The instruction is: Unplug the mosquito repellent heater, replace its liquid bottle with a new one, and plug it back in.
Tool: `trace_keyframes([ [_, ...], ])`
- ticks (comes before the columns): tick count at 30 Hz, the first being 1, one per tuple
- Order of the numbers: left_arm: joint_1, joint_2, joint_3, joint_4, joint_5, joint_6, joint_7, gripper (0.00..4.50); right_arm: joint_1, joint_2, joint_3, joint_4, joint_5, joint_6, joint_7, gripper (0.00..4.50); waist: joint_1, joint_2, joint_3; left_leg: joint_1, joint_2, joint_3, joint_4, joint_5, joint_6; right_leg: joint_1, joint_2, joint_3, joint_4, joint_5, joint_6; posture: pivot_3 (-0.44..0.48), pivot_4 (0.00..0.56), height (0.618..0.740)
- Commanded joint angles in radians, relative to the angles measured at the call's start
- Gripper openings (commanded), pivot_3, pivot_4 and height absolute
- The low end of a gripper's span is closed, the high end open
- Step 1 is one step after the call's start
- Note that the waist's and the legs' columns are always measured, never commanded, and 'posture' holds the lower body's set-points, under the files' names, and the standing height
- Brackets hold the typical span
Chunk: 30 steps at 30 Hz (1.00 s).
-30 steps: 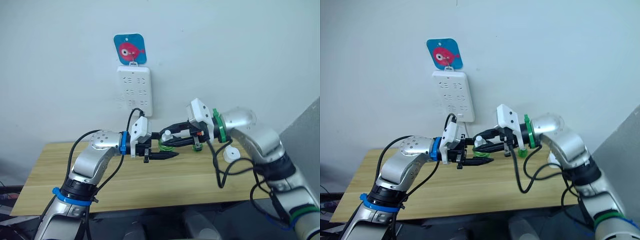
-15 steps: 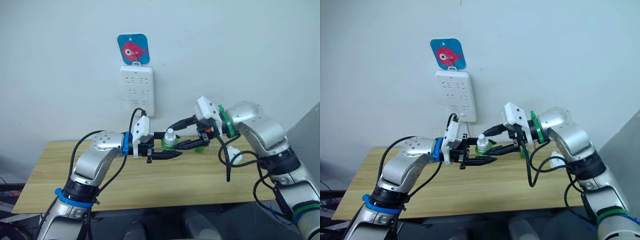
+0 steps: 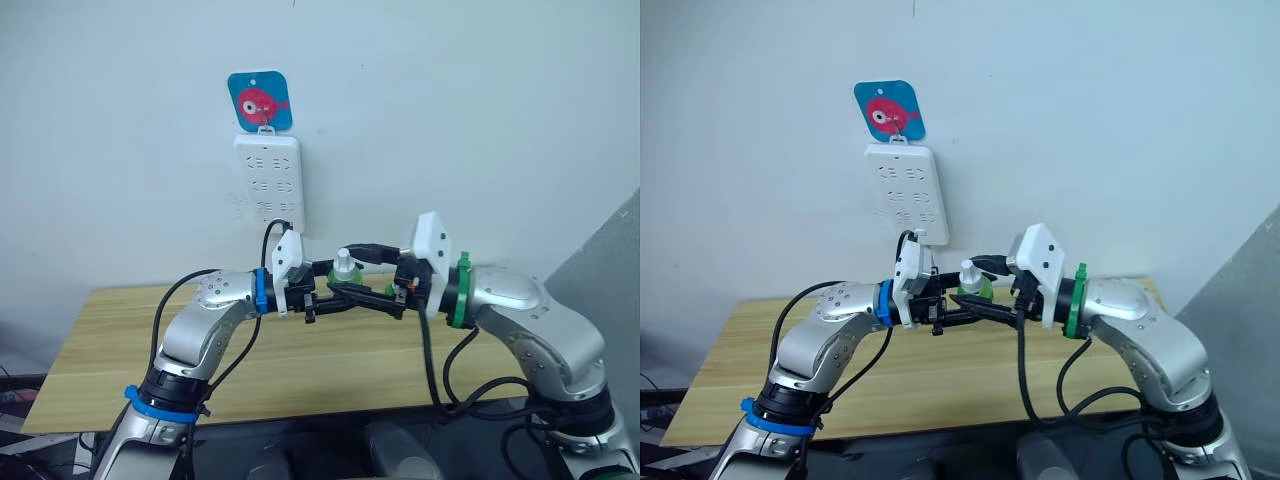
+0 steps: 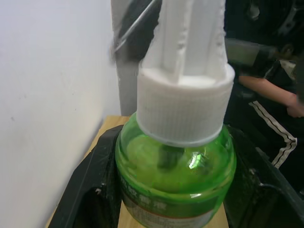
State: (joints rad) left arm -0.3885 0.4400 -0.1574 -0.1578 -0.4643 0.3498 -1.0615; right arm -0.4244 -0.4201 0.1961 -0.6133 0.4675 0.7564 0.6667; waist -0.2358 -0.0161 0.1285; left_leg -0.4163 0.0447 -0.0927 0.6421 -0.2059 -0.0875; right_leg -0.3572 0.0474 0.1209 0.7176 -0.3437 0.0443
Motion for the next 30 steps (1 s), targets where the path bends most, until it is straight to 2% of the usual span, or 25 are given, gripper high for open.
trace_keyframes([
  [1, -0.023, -0.009, -0.001, -0.015, -0.006, -0.008, -0.001, 2.28, -0.046, 0.027, 0.032, 0.029, -0.059, -0.049, -0.049, 2.81, -0.002, 0.0, 0.0, 0.0, 0.0, 0.0, 0.0, 0.0, 0.0, 0.0, 0.0, 0.0, 0.0, 0.0, 0.0, -0.244, 0.051, 0.74],
  [8, -0.01, -0.008, 0.001, -0.026, -0.003, -0.014, 0.002, 2.28, -0.067, 0.039, -0.017, 0.072, -0.025, -0.039, -0.048, 2.81, -0.005, 0.0, 0.0, 0.0, 0.0, -0.001, -0.001, 0.0, 0.0, 0.0, 0.0, 0.0, -0.001, 0.0, 0.0, -0.227, 0.048, 0.74],
  [12, -0.001, -0.005, 0.008, -0.032, -0.006, -0.012, 0.013, 2.28, -0.051, -0.04, -0.081, 0.068, 0.033, -0.015, 0.011, 2.81, -0.005, 0.0, 0.0, 0.0, 0.0, 0.0, -0.001, 0.0, 0.0, 0.0, 0.0, 0.0, -0.001, 0.0, 0.0, -0.227, 0.048, 0.74],
  [15, 0.001, -0.003, 0.008, -0.033, -0.007, -0.012, 0.018, 2.28, -0.035, -0.147, -0.143, 0.053, 0.107, 0.02, 0.098, 2.81, -0.005, 0.0, 0.0, 0.0, 0.0, 0.0, -0.001, 0.0, 0.0, 0.0, 0.0, 0.0, -0.001, 0.0, 0.0, -0.227, 0.048, 0.74],
  [19, 0.002, 0.002, 0.01, -0.031, -0.008, -0.016, 0.017, 2.28, -0.014, -0.256, -0.177, 0.017, 0.189, 0.055, 0.184, 2.81, -0.005, 0.0, 0.0, 0.0, 0.0, 0.001, -0.002, 0.0, 0.0, 0.0, 0.0, 0.0, -0.002, 0.0, 0.0, -0.233, 0.052, 0.74],
  [21, 0.001, 0.003, 0.011, -0.028, -0.007, -0.018, 0.015, 2.28, -0.015, -0.272, -0.175, 0.005, 0.208, 0.063, 0.189, 2.81, -0.011, 0.0, 0.0, 0.0, 0.0, 0.0, -0.002, 0.0, 0.0, 0.0, 0.0, 0.0, -0.002, 0.0, 0.0, -0.233, 0.052, 0.74],
  [30, 0.002, 0.005, 0.005, -0.032, -0.007, -0.018, 0.006, 2.28, -0.092, -0.095, -0.032, 0.013, 0.106, 0.037, 0.01, 2.81, -0.015, 0.0, 0.0, 0.0, 0.001, 0.002, -0.002, 0.0, 0.0, -0.001, 0.0, 0.002, -0.002, 0.0, 0.0, -0.237, 0.051, 0.74],
])
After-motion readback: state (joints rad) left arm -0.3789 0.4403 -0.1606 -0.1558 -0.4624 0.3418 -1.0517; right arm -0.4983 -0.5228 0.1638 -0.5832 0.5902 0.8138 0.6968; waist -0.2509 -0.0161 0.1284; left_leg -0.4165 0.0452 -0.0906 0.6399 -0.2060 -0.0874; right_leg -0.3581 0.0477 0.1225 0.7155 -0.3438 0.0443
